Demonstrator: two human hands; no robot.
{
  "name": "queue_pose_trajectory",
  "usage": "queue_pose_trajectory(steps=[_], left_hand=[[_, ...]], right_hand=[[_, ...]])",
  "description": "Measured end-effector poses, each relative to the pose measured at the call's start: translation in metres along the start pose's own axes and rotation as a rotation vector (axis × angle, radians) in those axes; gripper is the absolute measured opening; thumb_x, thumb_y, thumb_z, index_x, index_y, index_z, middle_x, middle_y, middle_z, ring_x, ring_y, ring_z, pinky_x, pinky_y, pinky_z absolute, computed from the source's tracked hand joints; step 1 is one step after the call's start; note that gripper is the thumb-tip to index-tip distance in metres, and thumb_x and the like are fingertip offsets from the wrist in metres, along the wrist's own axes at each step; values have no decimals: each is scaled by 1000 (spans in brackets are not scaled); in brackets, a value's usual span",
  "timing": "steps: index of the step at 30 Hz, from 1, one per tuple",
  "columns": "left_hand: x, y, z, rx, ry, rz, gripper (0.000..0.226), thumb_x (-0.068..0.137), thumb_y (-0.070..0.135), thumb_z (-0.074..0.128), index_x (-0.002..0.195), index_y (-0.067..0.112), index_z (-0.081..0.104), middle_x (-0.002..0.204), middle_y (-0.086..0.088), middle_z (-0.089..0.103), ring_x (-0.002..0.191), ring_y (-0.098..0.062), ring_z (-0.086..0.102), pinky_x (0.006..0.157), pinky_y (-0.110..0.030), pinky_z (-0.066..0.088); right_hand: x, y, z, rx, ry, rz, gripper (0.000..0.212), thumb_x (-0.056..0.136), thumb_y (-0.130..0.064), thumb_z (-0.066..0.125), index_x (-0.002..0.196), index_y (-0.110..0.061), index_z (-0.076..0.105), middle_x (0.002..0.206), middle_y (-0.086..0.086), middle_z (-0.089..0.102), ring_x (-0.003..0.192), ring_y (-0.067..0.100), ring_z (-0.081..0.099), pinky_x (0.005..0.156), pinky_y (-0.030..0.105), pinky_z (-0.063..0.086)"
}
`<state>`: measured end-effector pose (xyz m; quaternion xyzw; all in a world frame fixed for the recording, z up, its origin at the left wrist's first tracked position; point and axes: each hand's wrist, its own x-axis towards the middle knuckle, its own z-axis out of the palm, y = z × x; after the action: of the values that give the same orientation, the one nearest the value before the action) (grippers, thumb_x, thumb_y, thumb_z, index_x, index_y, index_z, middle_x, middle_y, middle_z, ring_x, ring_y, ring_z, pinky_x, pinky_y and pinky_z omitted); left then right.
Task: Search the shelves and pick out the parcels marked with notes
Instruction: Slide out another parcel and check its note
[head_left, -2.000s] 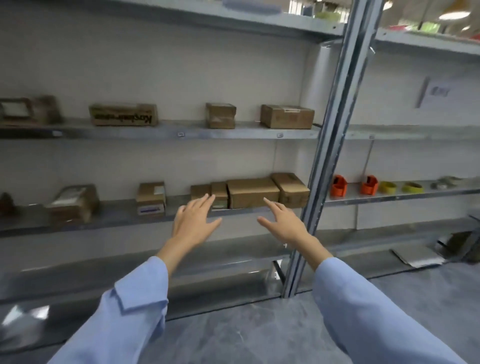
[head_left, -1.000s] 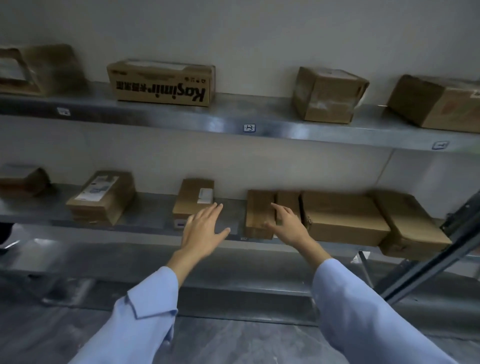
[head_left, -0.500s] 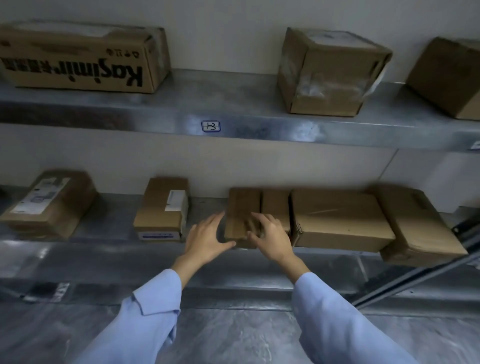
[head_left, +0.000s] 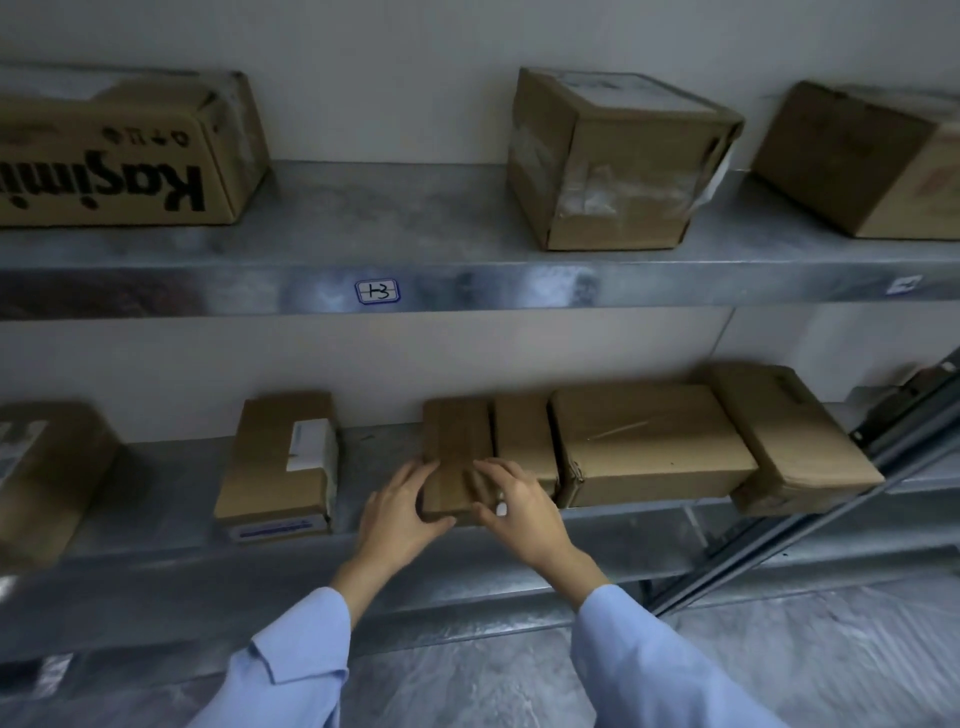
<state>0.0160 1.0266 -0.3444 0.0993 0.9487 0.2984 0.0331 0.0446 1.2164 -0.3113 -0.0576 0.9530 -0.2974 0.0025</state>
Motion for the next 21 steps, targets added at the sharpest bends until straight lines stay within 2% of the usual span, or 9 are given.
queue_pose_trajectory(steps=[2, 5, 7, 14, 17, 19, 21], left_hand=[[1, -7, 4, -85, 24, 17, 80, 71, 40, 82, 142, 32, 46, 152, 3, 39, 135, -20, 44, 104, -35, 40], [2, -13, 7, -184, 36, 38, 79, 69, 29, 86, 139, 24, 51, 148, 0, 44, 131, -20, 48, 102, -20, 34], [2, -18, 8, -204, 37, 52, 79, 68, 25, 87, 139, 22, 51, 147, -2, 45, 132, -20, 47, 103, -17, 30], [-2, -31, 1, -253, 2, 68, 78, 69, 27, 86, 138, 25, 49, 147, 2, 44, 133, -16, 44, 107, -20, 31], [-4, -36, -4, -264, 0, 50, 76, 70, 30, 85, 138, 25, 49, 145, 2, 46, 132, -17, 46, 109, -29, 37], [-6, -39, -7, -269, 13, 43, 74, 71, 31, 84, 136, 25, 49, 144, 2, 48, 132, -18, 46, 109, -34, 39], [-9, -43, -9, -269, 25, 45, 71, 71, 29, 84, 134, 23, 51, 142, 2, 49, 131, -18, 47, 109, -33, 39]], right_hand=[[-2, 2, 4, 25, -20, 9, 57, 89, -23, 65, 144, -20, 47, 144, -1, 47, 130, 21, 46, 102, 33, 45], [-4, 4, 8, 51, -60, 16, 61, 89, -18, 66, 146, -19, 44, 149, -2, 42, 133, 18, 46, 107, 28, 40], [-4, 5, 11, 79, -66, 19, 62, 90, -16, 66, 147, -19, 43, 151, -1, 39, 135, 18, 43, 109, 24, 35], [4, 0, 17, 111, -13, 23, 58, 86, -16, 69, 140, -16, 50, 145, 2, 44, 134, 20, 42, 110, 22, 30], [10, -3, 21, 123, -7, 8, 58, 83, -14, 71, 138, -14, 52, 141, 4, 47, 131, 20, 46, 106, 18, 31], [11, -6, 24, 133, -17, 0, 59, 82, -13, 72, 138, -15, 53, 140, 5, 48, 129, 21, 47, 106, 22, 34], [11, -8, 27, 141, -26, -14, 60, 82, -14, 73, 138, -16, 52, 139, 4, 47, 128, 21, 47, 107, 26, 37]])
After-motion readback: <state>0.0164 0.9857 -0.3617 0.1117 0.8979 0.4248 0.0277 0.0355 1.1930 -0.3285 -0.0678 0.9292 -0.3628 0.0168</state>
